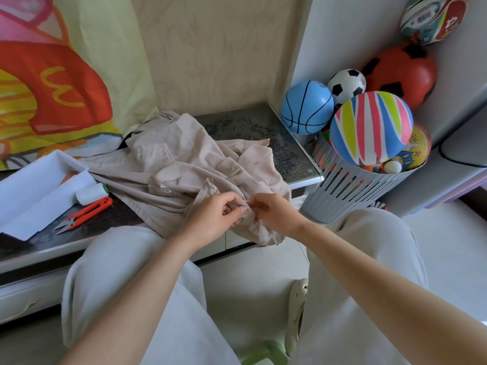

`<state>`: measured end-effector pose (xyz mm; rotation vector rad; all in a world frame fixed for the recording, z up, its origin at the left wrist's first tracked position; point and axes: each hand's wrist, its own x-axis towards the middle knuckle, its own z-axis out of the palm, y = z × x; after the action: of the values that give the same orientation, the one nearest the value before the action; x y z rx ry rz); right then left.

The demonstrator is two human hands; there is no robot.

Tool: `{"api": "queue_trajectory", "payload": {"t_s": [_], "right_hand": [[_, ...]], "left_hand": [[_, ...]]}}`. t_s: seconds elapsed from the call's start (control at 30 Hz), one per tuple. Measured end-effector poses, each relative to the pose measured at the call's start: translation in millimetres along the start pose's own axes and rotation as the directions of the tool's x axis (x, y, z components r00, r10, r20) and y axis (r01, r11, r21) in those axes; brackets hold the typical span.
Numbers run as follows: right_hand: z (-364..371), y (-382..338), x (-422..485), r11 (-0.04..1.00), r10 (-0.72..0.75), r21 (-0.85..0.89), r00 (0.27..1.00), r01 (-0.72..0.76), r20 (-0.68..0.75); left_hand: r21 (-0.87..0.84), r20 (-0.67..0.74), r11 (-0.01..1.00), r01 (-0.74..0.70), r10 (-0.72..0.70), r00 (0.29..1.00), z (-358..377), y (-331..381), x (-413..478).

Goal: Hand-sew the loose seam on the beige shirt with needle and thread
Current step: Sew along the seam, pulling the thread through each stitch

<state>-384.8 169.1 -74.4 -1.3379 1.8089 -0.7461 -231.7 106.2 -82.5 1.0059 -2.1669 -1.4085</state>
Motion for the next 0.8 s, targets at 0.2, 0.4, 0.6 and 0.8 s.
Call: {"api": "queue_trajectory", "payload": {"t_s": [0.2, 0.4, 0.6, 0.8], "right_hand": [[0.4, -1.1, -1.5, 0.996, -0.027, -0.081, 0.997, 0.033, 0.066], [0.1, 2.5, -3.5, 0.993, -0.06, 0.099, 0.998, 0.063, -0.029], [-0.4, -1.9, -2.8, 0.962, -0.111, 0.236, 0.988, 0.134, -0.107], [4.7, -9.3, -6.2, 0.939, -0.059, 0.329, 0.99, 0.099, -0.131]], "left_hand": [[-0.176, -0.035, 0.982, 0.062, -0.07, 0.997, -1.3, 4.6, 1.1], [-0.265, -0.079, 0.962, 0.07, -0.094, 0.992, -5.0, 0.8, 2.8], [-0.26, -0.046, 0.962, 0.081, -0.096, 0.994, -1.7, 3.8, 2.4], [-0.234, -0.091, 0.97, 0.066, -0.089, 0.992, -0.2, 0.0, 4.4]]}}
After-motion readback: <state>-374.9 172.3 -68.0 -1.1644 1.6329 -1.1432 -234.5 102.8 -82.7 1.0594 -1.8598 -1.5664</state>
